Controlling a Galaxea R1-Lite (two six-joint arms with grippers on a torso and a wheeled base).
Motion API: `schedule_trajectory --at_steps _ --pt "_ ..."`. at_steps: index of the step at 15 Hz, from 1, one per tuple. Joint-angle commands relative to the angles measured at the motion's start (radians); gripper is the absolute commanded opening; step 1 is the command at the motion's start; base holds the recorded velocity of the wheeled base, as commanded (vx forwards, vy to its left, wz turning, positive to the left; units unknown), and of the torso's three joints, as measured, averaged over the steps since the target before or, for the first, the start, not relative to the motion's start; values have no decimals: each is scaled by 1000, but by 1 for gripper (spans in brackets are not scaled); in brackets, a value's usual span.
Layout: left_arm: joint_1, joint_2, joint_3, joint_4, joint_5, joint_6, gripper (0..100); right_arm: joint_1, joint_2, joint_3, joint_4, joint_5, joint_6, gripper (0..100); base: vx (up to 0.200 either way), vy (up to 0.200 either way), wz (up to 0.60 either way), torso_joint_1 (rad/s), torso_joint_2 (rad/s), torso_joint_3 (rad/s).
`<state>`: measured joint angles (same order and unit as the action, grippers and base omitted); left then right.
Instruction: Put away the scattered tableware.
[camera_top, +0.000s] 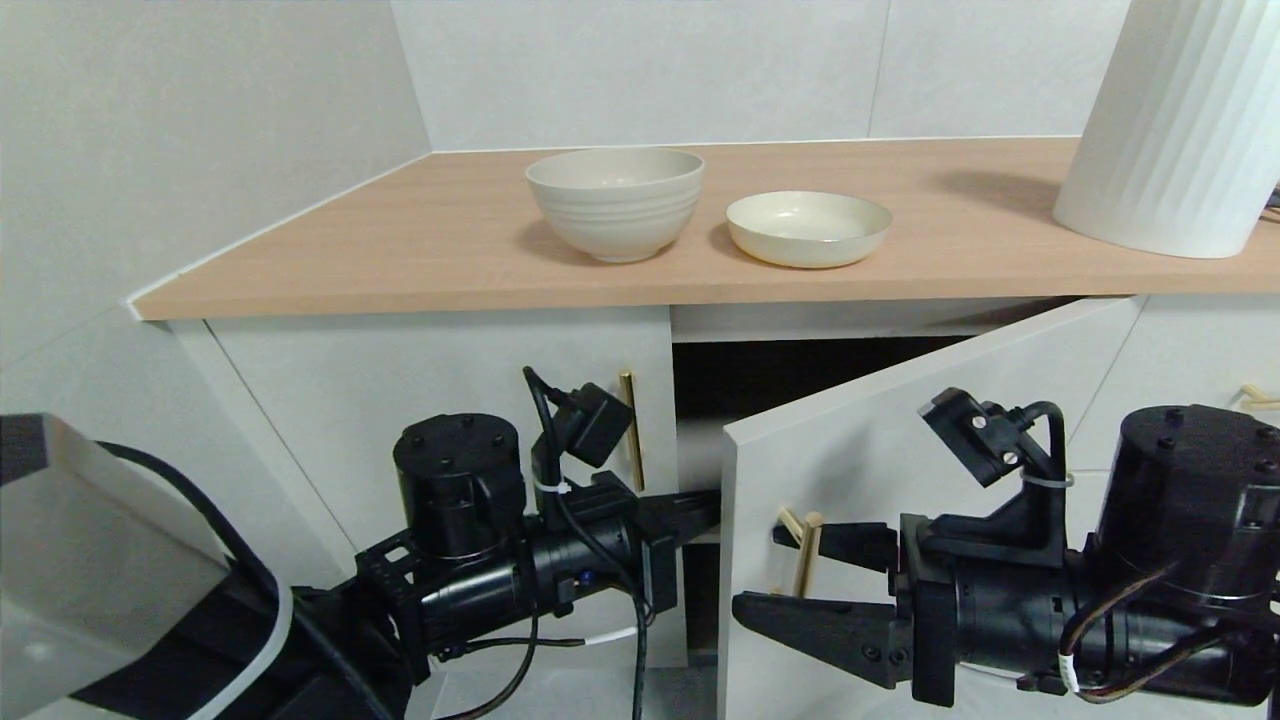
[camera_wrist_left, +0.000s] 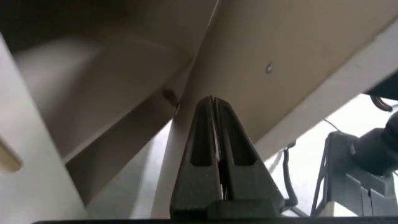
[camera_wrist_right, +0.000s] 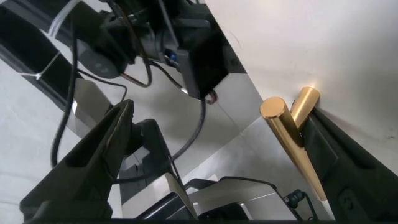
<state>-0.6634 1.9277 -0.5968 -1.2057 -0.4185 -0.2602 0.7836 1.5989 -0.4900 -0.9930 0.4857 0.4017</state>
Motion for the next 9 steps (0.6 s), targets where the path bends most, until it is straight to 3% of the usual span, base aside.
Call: schedule_trajectory --at_steps 1,6,9 --pt "-16 34 0 -43 3 -22 0 0 6 10 7 -1 -18 100 0 0 0 0 0 0" --pt "-36 102 2 -192 49 -31 0 -44 -1 44 7 -47 -129 100 0 0 0 0 0 0" --pt "-47 103 6 -192 49 -31 0 -80 -20 82 8 -64 -178 100 0 0 0 0 0 0"
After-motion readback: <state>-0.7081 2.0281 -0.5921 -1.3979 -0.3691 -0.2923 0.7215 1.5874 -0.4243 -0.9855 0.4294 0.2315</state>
